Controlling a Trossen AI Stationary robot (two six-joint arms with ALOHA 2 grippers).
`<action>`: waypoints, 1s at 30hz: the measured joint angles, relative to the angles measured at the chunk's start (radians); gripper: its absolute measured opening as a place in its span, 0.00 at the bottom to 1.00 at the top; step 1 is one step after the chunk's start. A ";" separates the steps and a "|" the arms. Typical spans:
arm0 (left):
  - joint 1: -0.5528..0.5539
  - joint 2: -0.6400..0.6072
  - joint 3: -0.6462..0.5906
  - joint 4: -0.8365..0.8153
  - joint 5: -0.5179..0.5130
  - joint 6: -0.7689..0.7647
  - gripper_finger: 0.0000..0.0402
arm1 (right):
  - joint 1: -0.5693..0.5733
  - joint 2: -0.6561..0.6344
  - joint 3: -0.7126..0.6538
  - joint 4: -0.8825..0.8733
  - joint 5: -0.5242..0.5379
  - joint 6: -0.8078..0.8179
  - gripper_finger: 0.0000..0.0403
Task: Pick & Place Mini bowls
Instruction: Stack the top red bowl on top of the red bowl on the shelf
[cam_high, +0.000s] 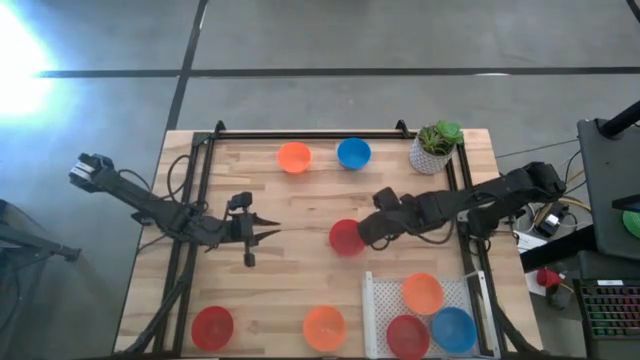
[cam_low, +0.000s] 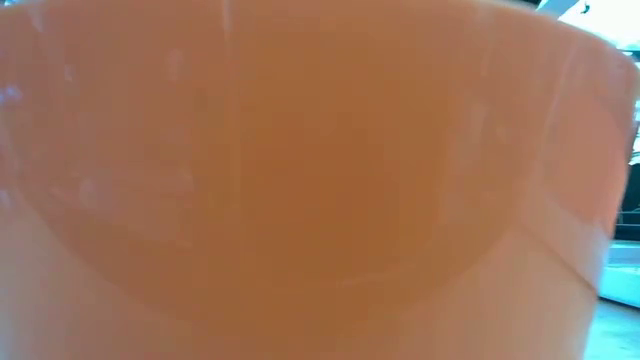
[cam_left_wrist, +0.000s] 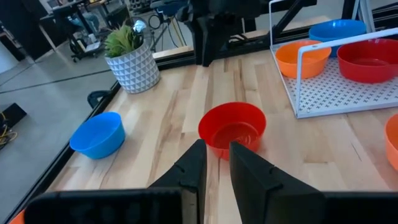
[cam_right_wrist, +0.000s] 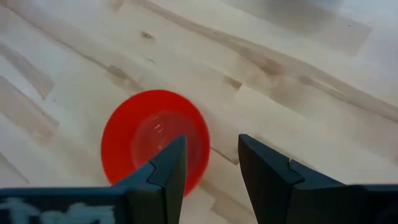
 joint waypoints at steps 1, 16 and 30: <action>0.000 0.000 0.000 0.000 0.000 0.000 0.16 | -0.007 0.000 -0.010 0.011 0.000 0.000 0.35; 0.000 0.000 0.000 0.002 0.002 0.017 0.16 | -0.078 0.009 -0.171 0.245 -0.146 -0.096 0.34; 0.000 -0.001 -0.002 0.006 0.002 0.040 0.16 | -0.082 0.242 -0.136 0.362 -0.232 -0.185 0.33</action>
